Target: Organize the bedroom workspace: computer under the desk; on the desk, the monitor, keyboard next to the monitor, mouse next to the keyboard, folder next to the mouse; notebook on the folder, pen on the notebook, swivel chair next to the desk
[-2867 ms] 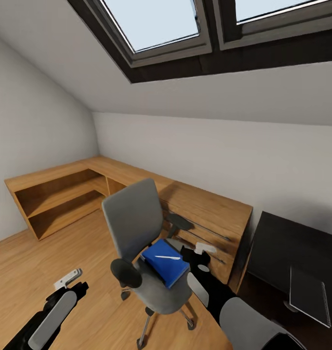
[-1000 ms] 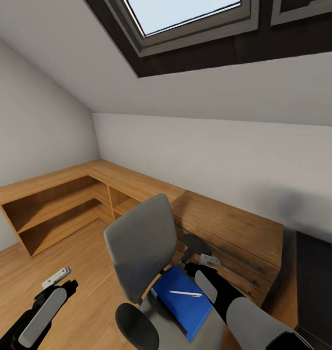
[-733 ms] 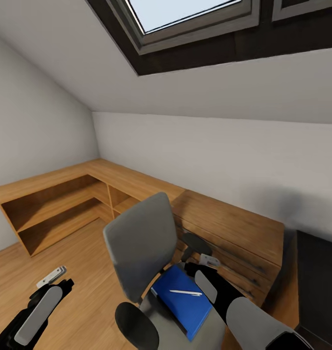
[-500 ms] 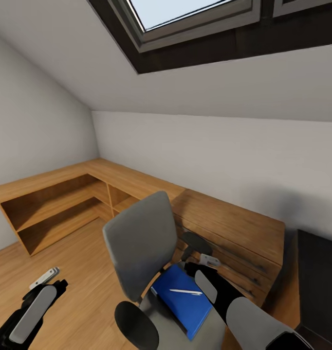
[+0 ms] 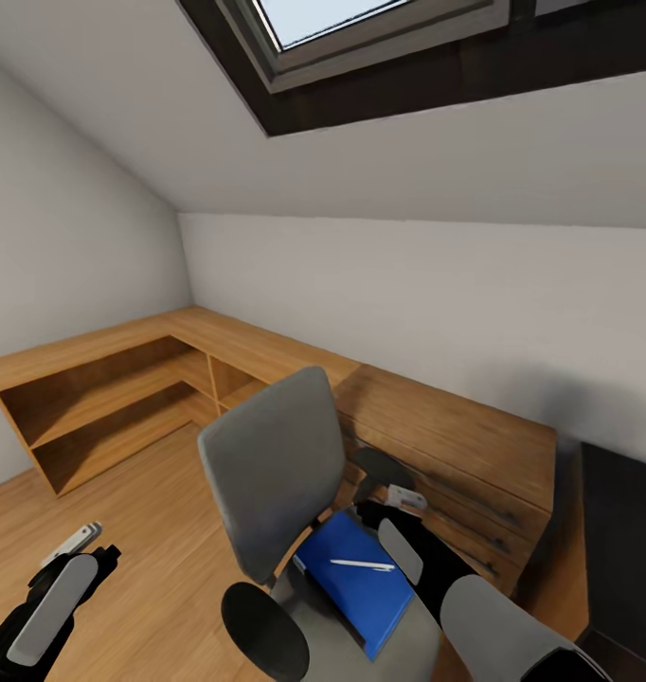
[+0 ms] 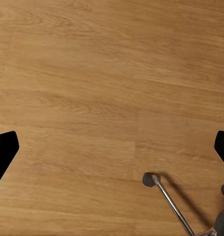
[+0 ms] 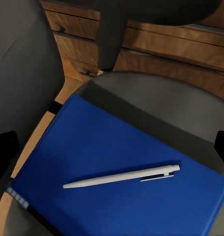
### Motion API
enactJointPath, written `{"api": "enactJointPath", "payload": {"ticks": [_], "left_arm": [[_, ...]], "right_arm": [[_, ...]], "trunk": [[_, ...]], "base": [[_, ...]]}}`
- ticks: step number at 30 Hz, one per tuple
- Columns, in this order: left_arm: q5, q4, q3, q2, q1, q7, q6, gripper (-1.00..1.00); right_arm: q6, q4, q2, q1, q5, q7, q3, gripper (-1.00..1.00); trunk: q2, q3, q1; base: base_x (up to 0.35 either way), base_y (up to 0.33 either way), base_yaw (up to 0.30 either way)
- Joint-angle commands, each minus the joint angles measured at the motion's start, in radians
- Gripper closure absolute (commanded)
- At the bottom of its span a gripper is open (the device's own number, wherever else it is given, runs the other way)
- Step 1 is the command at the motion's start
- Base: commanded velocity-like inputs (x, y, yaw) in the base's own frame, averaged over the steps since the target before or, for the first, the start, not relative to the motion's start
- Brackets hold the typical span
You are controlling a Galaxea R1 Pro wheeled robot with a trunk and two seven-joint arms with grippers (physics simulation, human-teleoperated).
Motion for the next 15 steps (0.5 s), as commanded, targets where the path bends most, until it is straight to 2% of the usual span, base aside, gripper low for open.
{"api": "enactJointPath", "payload": {"ticks": [1, 3, 5, 9, 12, 15], "left_arm": [[0.003, -0.001, 0.0, 0.0, -0.001, 0.005, 0.006, -1.0], [0.005, -0.001, 0.0, 0.001, -0.001, 0.005, 0.006, -1.0], [0.004, -0.002, 0.001, 0.002, -0.001, 0.005, 0.006, -1.0], [0.001, -0.006, -0.002, -0.001, -0.001, 0.004, 0.006, -1.0], [0.0, -0.007, -0.001, -0.001, -0.001, 0.004, 0.006, -1.0], [0.0, -0.007, -0.001, 0.001, -0.001, 0.003, 0.006, -1.0]], "right_arm": [[0.004, -0.002, -0.001, -0.001, -0.006, -0.008, 0.007, -1.0], [0.002, -0.002, -0.003, -0.001, -0.005, -0.008, 0.007, -1.0], [0.003, -0.001, -0.02, -0.001, -0.005, -0.005, 0.009, -1.0], [0.062, -0.004, -0.024, -0.001, 0.006, -0.002, 0.015, -1.0], [0.13, -0.005, -0.028, -0.012, 0.031, 0.006, 0.016, -1.0], [0.177, -0.006, -0.044, -0.042, 0.08, 0.037, 0.016, -1.0]], "trunk": [[-0.008, -0.004, 0.004], [-0.022, -0.011, 0.012], [-0.036, -0.017, 0.019], [-0.064, -0.029, 0.035], [-0.085, -0.039, 0.046], [-0.106, -0.048, 0.058]], "base": [[0.0, 0.0, 0.0], [0.0, 0.0, 0.0], [0.0, 0.0, 0.0], [0.0, 0.0, 0.0], [0.0, 0.0, 0.0], [0.0, 0.0, 0.0]]}}
